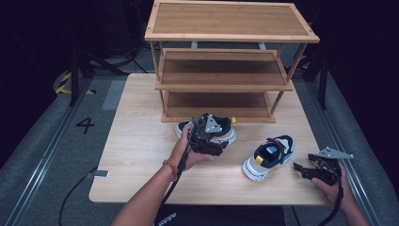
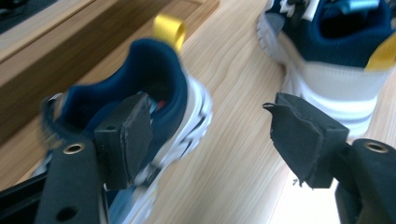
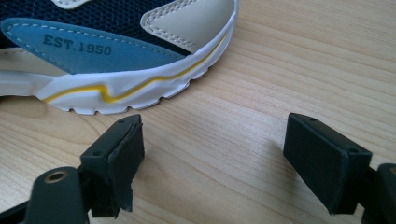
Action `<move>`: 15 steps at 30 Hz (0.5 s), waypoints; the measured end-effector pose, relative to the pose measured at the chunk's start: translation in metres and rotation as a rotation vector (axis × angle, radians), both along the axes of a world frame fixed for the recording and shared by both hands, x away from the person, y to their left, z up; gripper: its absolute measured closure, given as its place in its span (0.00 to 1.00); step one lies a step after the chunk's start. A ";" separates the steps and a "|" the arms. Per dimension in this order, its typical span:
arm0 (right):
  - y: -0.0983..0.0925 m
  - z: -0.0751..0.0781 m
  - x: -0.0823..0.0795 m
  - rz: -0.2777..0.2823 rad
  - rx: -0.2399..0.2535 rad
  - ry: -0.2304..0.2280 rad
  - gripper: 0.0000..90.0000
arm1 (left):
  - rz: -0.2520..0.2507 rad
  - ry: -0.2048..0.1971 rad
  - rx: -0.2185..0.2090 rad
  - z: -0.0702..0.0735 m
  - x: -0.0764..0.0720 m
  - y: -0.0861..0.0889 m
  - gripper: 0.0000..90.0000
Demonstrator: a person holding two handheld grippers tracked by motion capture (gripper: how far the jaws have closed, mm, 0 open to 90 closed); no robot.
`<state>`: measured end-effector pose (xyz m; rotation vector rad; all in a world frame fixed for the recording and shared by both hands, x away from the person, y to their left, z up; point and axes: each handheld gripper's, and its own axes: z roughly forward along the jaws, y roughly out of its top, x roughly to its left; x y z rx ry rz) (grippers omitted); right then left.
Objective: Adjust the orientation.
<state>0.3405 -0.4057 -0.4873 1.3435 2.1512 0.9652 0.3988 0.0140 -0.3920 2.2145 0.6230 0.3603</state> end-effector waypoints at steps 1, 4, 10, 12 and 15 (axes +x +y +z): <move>0.000 0.000 0.000 0.000 0.000 0.000 0.23 | -0.007 0.002 0.005 -0.001 0.002 -0.004 0.34; 0.000 0.000 0.000 0.000 0.000 0.000 0.23 | -0.016 0.007 0.011 -0.002 0.007 -0.013 0.35; 0.000 0.000 0.000 0.000 0.000 0.000 0.23 | 0.001 0.028 0.005 -0.006 0.023 -0.031 0.39; 0.000 0.000 0.000 0.000 0.000 0.000 0.23 | 0.014 0.020 0.009 -0.008 0.025 -0.035 0.40; 0.000 0.000 0.000 0.000 0.000 0.000 0.23 | 0.061 0.005 0.026 -0.010 0.026 -0.037 0.43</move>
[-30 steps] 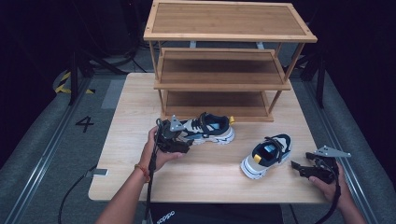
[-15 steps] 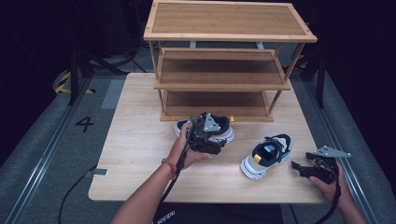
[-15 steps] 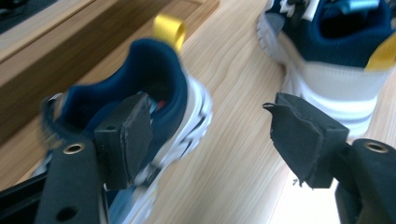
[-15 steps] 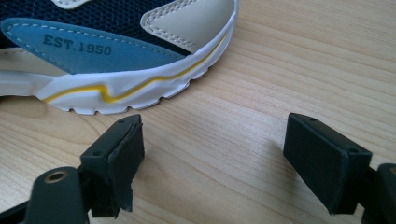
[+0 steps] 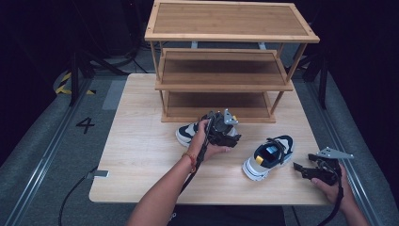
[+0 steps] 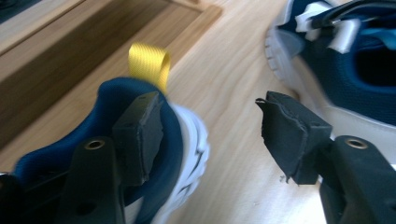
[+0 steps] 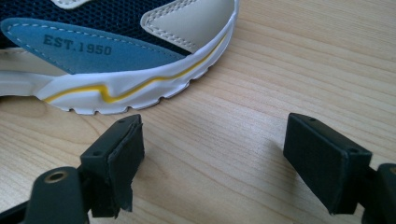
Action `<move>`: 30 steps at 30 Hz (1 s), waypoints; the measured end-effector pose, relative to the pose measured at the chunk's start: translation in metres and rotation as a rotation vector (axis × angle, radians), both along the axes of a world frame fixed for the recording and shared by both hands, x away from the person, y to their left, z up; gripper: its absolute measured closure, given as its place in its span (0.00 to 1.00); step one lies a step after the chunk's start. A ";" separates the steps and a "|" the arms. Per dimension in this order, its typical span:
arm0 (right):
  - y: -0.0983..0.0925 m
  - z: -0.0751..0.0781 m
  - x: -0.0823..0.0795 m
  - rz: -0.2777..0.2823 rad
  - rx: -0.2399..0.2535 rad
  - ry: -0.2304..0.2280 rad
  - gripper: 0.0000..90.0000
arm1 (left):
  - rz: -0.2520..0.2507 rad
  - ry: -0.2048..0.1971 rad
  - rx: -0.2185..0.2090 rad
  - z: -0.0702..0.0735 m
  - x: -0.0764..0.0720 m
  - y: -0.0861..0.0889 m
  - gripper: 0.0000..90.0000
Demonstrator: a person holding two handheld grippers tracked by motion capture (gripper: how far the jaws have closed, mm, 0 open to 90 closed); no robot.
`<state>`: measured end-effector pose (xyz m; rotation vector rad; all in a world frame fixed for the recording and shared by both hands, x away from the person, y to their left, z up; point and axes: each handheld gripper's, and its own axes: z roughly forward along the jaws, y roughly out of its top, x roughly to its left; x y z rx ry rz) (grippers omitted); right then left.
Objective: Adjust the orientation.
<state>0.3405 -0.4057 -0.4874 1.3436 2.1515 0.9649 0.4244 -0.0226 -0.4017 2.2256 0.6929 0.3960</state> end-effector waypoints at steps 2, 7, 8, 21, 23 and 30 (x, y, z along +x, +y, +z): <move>0.000 0.000 0.000 -0.001 0.002 0.001 0.23 | 0.002 0.004 -0.038 0.001 0.000 0.004 0.41; 0.000 0.000 0.000 0.001 0.000 0.000 0.23 | 0.024 0.024 0.022 -0.006 0.004 0.001 0.39; 0.000 0.000 0.000 0.001 0.000 0.000 0.23 | 0.035 0.048 0.034 -0.011 0.010 0.000 0.41; 0.000 0.000 0.000 0.004 0.001 0.000 0.23 | -0.023 0.149 0.124 -0.022 0.022 -0.012 0.74; 0.000 0.000 0.000 0.004 0.001 0.001 0.23 | -0.055 0.151 0.138 -0.020 0.020 -0.010 0.76; 0.000 0.000 0.002 0.004 0.001 0.003 0.22 | -0.255 0.157 0.154 -0.008 -0.017 0.012 0.74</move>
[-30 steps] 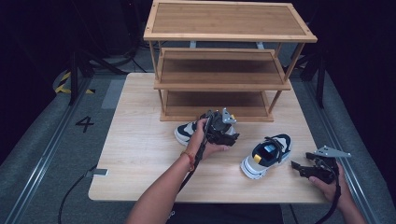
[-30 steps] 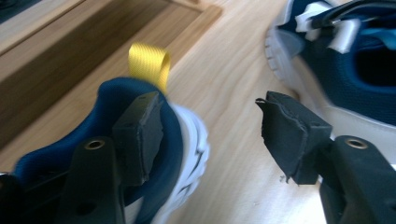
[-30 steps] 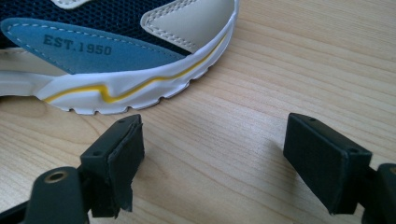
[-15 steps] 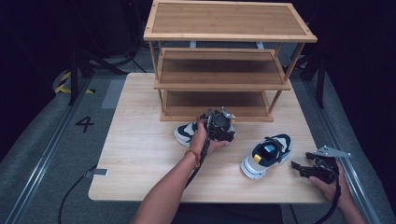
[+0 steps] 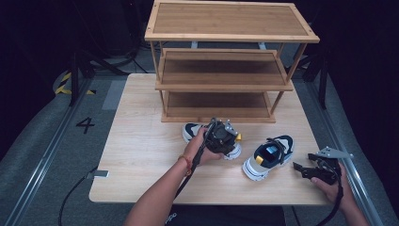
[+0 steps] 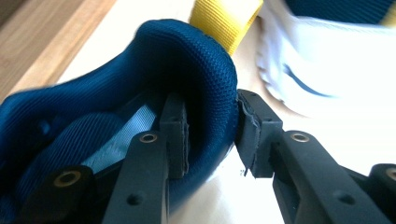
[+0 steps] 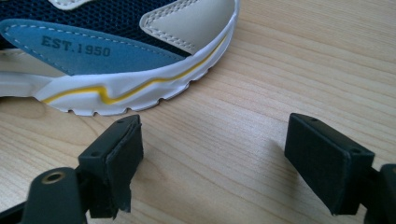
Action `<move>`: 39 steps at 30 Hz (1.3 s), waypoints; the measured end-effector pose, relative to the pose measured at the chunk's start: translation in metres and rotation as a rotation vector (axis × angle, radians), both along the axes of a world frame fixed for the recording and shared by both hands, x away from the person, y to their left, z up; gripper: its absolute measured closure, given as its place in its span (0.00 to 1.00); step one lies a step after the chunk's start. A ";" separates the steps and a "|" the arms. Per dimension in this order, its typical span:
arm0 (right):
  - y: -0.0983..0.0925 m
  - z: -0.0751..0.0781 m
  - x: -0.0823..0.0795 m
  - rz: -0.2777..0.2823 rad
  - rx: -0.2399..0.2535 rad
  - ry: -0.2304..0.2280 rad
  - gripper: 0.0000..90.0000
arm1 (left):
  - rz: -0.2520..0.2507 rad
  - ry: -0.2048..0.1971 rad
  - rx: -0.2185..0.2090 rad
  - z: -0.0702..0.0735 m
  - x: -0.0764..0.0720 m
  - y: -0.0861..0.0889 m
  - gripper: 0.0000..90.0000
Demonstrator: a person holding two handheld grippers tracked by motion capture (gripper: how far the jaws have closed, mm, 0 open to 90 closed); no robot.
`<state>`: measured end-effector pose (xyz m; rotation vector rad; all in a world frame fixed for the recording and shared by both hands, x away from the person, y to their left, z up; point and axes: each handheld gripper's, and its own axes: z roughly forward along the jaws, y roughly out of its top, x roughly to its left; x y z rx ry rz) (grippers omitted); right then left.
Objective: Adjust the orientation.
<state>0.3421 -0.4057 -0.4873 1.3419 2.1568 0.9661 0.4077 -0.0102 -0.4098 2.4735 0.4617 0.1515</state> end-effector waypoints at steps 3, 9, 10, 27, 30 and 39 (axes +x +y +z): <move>0.000 0.000 0.000 -0.001 0.001 0.000 0.22 | -0.024 0.005 -0.012 0.004 -0.009 0.009 0.74; 0.000 0.000 0.001 -0.002 0.002 0.001 0.22 | -0.123 0.014 0.013 0.013 -0.027 0.030 0.76; 0.000 0.000 0.001 -0.003 0.002 0.001 0.22 | -0.137 0.009 0.019 0.014 -0.029 0.033 0.76; 0.000 0.000 0.001 -0.002 0.001 0.000 0.22 | -0.191 0.038 0.064 0.022 -0.046 0.057 0.67; 0.000 0.000 0.001 -0.003 0.002 0.001 0.22 | -0.178 0.061 0.051 0.020 -0.047 0.051 0.57; 0.000 0.000 0.001 -0.002 0.002 0.000 0.22 | -0.123 0.084 0.114 0.001 -0.049 0.024 0.38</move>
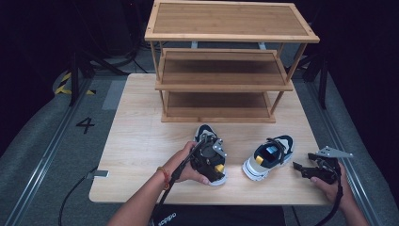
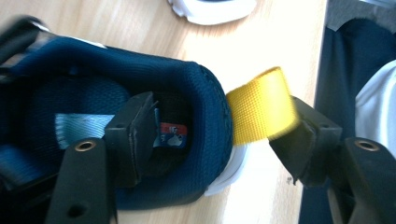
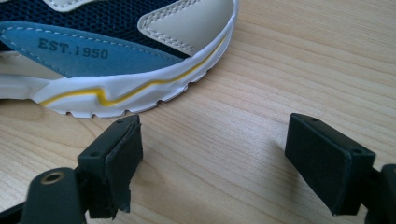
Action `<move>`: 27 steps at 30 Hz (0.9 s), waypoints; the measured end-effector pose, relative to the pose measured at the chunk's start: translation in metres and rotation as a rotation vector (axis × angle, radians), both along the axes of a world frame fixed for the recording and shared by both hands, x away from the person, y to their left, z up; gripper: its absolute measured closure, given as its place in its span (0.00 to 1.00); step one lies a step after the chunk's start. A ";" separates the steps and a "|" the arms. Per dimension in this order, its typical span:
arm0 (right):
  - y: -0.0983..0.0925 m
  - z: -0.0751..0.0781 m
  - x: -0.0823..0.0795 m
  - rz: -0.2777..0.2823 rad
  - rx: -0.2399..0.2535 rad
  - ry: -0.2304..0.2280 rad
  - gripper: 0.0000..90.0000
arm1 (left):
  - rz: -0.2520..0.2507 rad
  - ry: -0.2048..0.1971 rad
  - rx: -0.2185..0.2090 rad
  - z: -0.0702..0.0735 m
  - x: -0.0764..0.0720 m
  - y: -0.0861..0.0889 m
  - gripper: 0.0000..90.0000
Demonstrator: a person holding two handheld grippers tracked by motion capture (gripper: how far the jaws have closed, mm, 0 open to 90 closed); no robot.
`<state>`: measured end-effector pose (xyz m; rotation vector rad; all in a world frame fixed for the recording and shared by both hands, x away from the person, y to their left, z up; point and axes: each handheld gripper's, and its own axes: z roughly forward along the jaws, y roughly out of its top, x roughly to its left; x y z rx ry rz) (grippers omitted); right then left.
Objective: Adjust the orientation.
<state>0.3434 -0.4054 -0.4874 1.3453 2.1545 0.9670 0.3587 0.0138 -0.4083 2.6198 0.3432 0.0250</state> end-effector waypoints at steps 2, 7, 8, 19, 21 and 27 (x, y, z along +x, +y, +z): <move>0.000 0.000 0.000 0.000 0.000 0.000 0.22 | -0.007 0.002 0.017 -0.003 0.000 -0.003 0.40; 0.000 0.000 0.000 0.000 0.000 0.000 0.22 | -0.052 0.032 0.053 -0.005 0.003 -0.008 0.60; 0.000 0.000 0.000 0.000 0.000 0.000 0.22 | -0.088 0.036 0.069 -0.003 0.002 -0.008 0.64; 0.000 0.000 0.000 0.000 0.001 0.000 0.22 | -0.163 0.084 0.151 0.006 0.003 0.014 0.72; 0.000 0.000 0.000 0.000 0.000 0.000 0.22 | -0.161 0.079 0.163 0.007 0.003 0.018 0.73; 0.000 0.000 0.000 0.000 0.000 0.000 0.22 | -0.106 0.066 0.157 0.008 0.002 0.023 0.65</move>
